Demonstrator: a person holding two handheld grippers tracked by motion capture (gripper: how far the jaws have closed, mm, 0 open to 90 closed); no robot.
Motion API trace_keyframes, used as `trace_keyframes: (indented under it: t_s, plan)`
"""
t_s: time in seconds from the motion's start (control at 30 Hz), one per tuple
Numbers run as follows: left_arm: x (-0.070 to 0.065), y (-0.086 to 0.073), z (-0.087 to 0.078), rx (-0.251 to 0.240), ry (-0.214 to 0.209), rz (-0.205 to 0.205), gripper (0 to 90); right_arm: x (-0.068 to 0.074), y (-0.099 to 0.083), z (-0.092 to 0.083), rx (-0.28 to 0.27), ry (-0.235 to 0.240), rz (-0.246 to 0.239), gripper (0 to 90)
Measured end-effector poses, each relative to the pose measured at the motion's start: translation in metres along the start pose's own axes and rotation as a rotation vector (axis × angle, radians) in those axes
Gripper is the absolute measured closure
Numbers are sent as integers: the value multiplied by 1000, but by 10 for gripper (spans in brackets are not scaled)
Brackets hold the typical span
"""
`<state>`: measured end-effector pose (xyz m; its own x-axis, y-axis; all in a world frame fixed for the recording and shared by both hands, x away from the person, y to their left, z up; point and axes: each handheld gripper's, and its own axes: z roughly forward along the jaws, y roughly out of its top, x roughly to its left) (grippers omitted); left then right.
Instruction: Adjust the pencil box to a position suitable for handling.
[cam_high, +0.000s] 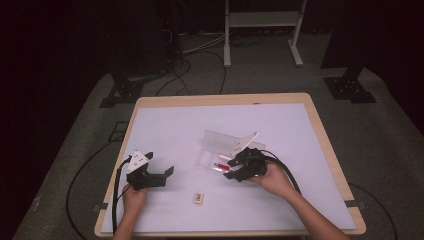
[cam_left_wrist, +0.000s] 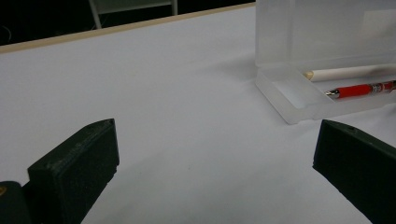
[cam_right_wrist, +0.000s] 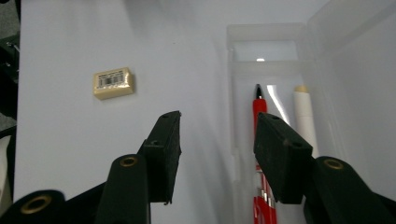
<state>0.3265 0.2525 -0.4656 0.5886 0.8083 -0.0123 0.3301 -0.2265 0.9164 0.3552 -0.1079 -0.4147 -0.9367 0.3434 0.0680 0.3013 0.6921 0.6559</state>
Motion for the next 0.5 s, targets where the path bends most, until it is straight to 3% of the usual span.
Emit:
trace_keyframes:
  t_s: [0.5]
  plan:
    - [0,0,0,1,0,1,0,31,9,15,0,74,-48,412]
